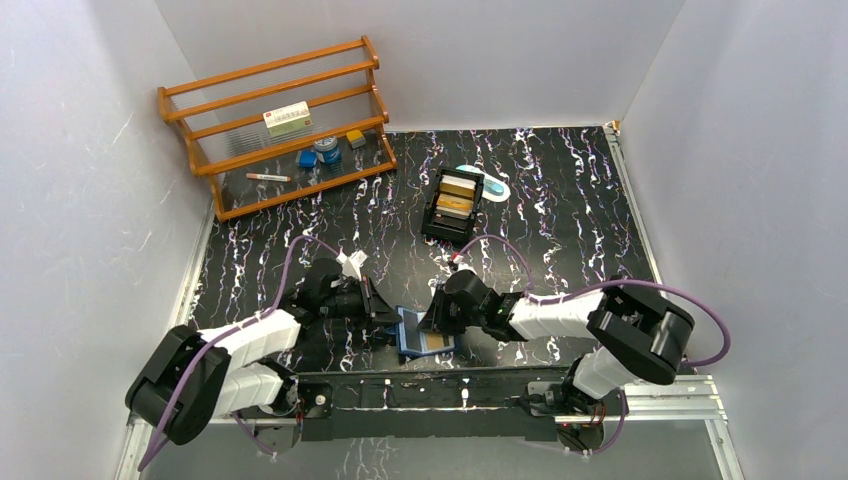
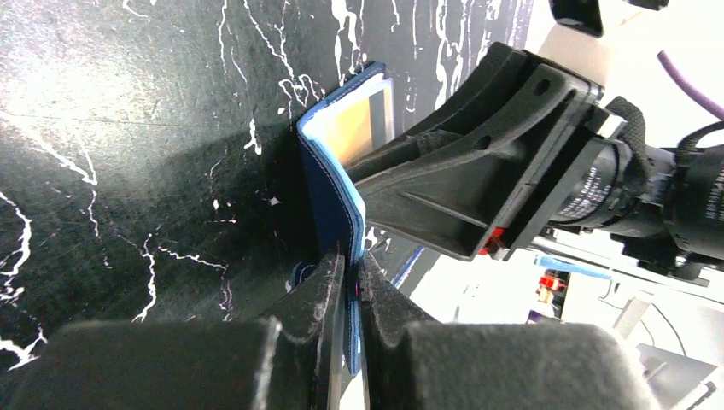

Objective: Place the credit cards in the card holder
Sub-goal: Turn over the card slot in the card holder.

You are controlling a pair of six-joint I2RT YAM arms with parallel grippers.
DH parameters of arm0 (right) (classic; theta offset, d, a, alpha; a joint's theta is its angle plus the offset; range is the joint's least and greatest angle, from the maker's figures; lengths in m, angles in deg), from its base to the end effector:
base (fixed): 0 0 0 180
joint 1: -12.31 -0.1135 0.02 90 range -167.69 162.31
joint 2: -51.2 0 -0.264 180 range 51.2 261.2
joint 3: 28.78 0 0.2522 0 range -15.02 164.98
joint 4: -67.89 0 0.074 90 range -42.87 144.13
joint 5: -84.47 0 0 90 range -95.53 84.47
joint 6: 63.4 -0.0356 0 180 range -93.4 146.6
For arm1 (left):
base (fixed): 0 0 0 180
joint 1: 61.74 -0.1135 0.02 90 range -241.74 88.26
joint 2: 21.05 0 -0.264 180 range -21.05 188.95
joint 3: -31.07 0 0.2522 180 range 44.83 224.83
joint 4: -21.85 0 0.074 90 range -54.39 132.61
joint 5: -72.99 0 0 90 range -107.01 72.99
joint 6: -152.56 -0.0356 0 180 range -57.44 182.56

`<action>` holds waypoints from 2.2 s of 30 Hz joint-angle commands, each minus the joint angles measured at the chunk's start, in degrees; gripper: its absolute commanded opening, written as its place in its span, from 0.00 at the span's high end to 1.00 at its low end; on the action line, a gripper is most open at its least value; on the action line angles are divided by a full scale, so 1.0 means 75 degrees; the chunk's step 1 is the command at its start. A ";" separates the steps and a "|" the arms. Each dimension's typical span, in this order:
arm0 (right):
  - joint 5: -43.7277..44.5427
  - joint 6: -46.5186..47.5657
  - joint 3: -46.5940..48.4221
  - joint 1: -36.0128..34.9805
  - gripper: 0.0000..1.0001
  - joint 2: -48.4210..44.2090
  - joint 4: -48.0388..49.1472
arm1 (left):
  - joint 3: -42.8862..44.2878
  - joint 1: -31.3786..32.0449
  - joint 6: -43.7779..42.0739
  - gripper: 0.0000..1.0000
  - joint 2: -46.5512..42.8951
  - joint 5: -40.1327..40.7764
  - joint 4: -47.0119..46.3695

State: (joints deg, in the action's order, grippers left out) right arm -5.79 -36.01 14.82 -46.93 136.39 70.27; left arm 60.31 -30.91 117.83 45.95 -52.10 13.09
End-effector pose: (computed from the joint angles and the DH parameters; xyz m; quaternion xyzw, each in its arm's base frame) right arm 0.1387 0.2333 0.1399 0.0256 0.9030 0.3758 0.2066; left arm 0.1668 -0.1234 0.1521 -0.0244 0.8353 -0.5202 0.1763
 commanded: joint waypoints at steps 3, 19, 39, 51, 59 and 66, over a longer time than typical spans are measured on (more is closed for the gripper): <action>0.0312 0.0614 0.0603 -0.0017 0.67 -0.0848 -0.1549 | 0.1047 0.0014 -0.1063 1.00 -0.0701 0.0557 0.2482; 0.1181 0.1373 0.0768 0.0004 0.70 -0.0343 -0.1786 | 0.2209 0.0013 -0.1546 1.00 -0.0156 -0.0075 0.3280; 0.0931 0.1119 0.0479 0.0001 0.68 -0.0331 -0.1342 | 0.2144 0.0010 -0.1186 1.00 0.0075 -0.0066 0.2685; 0.1392 0.1464 0.1093 0.0018 0.61 -0.1190 -0.2440 | 0.3275 0.0034 -0.1696 1.00 -0.0050 0.1371 0.5184; 0.1478 0.1588 0.0825 0.0257 0.61 -0.1353 -0.2212 | 0.4439 0.0356 -0.1930 1.00 0.0460 0.2700 0.6904; 0.1195 0.1562 0.0710 0.0397 0.62 -0.1261 -0.1848 | 0.5237 0.0741 -0.2018 1.00 0.1277 0.3274 0.7488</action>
State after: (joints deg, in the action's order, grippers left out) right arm 3.68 -25.04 20.51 -44.27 126.69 53.24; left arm 96.38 -26.65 103.62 53.65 -30.42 64.23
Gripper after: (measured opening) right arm 0.382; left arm 0.057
